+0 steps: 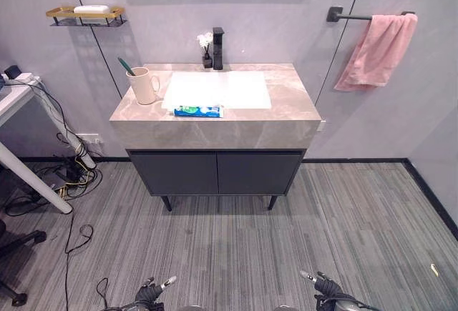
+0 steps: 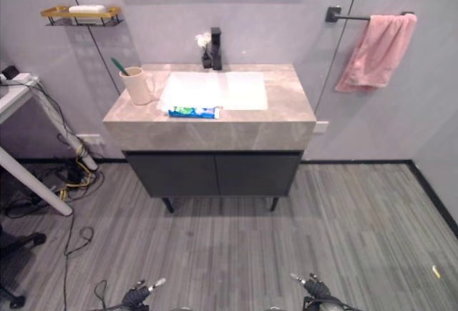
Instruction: Put brush and paste in cup on sink, flatten towel.
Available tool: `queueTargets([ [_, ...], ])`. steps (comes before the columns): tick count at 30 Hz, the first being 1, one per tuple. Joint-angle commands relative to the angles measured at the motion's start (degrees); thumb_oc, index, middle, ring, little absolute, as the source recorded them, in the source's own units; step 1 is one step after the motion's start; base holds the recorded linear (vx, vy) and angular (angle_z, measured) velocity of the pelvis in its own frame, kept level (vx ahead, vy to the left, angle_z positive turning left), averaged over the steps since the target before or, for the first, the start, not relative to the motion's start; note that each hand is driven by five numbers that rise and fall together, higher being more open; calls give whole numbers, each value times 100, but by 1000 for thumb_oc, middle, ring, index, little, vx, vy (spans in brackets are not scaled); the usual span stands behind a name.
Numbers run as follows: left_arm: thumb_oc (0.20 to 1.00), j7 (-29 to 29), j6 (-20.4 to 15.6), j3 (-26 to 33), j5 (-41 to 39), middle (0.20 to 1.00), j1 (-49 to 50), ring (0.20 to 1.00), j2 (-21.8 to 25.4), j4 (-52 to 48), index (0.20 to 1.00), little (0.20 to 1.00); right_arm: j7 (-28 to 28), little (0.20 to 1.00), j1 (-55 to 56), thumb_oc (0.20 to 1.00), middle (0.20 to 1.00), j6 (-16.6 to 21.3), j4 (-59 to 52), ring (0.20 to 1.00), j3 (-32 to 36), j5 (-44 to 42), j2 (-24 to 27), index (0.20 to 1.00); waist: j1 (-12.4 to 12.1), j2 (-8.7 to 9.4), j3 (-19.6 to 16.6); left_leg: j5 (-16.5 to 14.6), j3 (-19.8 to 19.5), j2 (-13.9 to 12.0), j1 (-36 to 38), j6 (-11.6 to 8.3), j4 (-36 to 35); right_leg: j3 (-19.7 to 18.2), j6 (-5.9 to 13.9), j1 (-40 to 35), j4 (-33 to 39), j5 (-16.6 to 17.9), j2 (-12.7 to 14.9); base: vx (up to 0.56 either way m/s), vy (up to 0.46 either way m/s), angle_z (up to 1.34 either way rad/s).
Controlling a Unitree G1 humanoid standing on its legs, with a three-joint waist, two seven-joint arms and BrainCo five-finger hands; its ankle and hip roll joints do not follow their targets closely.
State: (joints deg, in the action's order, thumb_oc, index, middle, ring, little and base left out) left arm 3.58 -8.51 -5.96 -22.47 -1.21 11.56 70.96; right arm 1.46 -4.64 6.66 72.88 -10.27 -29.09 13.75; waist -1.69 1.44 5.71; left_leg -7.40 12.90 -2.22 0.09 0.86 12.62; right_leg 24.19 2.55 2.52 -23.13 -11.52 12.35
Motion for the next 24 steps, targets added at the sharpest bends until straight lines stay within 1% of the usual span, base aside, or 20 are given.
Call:
queueTargets([
  [1, 1000, 69, -315, -190, -16, 1000, -173, 1000, 88, -274, 1000, 1000, -8, 1000, -357, 1000, 1000, 255, 75, 1000, 74, -230, -25, 1000, -86, -32, 154, -107, 5, 92, 519, 122, -319, 83, 710, 103, 73, 1511, 618, 14, 60, 1],
  [5, 1000, 102, -348, -287, 44, 1000, -221, 1000, 130, -375, 1000, 1000, 43, 1000, -437, 1000, 1000, 289, -133, 1000, -68, -288, -108, 1000, -119, -45, 201, -183, -47, 213, 564, 163, -280, 104, 740, 48, -28, 1596, 735, 25, 79, 5],
  [12, 1000, 96, -364, -379, 139, 1000, -199, 1000, 125, -443, 1000, 1000, 55, 1000, -448, 1000, 1000, 333, -324, 1000, -213, -203, -131, 1000, -101, -71, 176, -235, -52, 315, 649, 219, -311, 117, 758, 10, -43, 1717, 793, 24, 54, 5],
  [15, 1000, 97, -362, -380, 164, 1000, -202, 1000, 116, -397, 1000, 1000, 52, 1000, -445, 1000, 1000, 338, -309, 1000, -225, -176, -133, 1000, -97, -77, 160, -231, -43, 340, 691, 241, -366, 101, 768, -3, 7, 1779, 786, 24, 42, 0],
  [17, 1000, 93, -365, -375, 199, 1000, -220, 1000, 99, -290, 1000, 1000, 35, 1000, -421, 1000, 1000, 328, -244, 1000, -219, -119, -118, 1000, -81, -72, 135, -210, -23, 376, 766, 280, -495, 55, 799, -12, 90, 1923, 785, 41, 69, -2],
  [19, 1000, 100, -373, -392, 226, 1000, -226, 1000, 88, -278, 1000, 1000, 33, 1000, -409, 1000, 1000, 323, -206, 1000, -217, -90, -110, 1000, -74, -73, 131, -195, -23, 389, 792, 295, -546, 42, 814, -7, 105, 1963, 788, 25, 55, -3],
  [24, 1000, 118, -374, -437, 413, 1000, -256, 1000, 96, -226, 1000, 1000, -3, 1000, -294, 1000, 1000, 306, -98, 1000, -208, 72, -86, 1000, -59, -29, 86, -122, -45, 519, 898, 380, -807, -6, 858, -26, 214, 2159, 806, 28, 69, -5],
])
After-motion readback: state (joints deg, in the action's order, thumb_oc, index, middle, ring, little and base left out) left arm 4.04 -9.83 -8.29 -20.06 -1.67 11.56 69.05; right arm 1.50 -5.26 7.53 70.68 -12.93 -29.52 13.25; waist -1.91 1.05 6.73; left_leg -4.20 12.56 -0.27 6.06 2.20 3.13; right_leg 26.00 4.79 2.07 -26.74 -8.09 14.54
